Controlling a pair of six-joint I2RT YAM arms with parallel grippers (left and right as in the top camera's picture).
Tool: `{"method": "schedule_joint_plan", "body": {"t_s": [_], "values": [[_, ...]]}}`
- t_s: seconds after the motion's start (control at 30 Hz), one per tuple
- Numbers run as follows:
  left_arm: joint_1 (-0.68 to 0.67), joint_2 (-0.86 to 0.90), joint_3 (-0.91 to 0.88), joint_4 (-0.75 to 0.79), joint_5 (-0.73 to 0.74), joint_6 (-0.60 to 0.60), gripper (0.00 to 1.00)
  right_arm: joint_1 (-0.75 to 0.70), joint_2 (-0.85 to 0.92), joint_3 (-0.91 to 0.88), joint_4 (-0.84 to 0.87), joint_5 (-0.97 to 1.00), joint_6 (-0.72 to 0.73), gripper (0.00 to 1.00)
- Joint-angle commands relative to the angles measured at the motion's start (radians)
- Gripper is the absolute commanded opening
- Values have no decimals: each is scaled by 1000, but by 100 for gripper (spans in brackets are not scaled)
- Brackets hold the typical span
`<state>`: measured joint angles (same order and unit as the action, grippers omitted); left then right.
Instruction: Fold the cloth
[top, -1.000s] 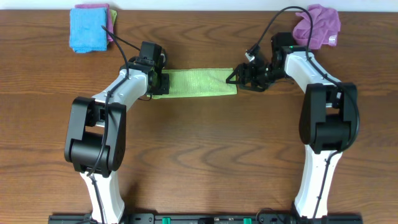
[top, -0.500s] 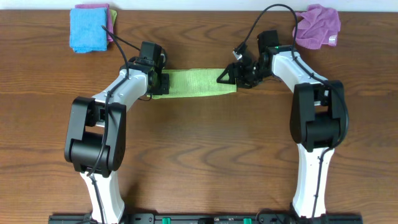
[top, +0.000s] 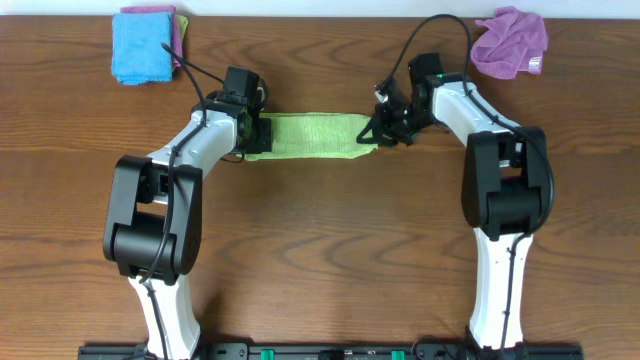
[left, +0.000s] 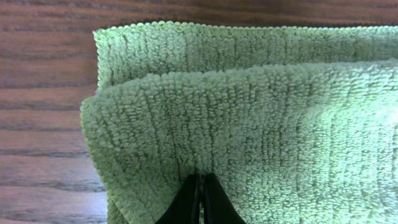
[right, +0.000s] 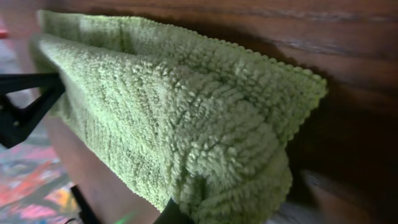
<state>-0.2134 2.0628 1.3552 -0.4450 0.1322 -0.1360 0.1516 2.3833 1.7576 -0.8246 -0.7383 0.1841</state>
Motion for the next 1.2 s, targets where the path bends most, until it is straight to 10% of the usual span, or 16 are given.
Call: {"method": "schedule_joint_plan", "body": {"t_s": [0.0, 1.17], "values": [[-27, 43, -7, -22, 52, -39, 6, 22, -76, 37, -14, 119, 14, 1], [-154, -8, 1, 202, 171, -286, 6, 190, -262, 41, -89, 294, -29, 1]]}}
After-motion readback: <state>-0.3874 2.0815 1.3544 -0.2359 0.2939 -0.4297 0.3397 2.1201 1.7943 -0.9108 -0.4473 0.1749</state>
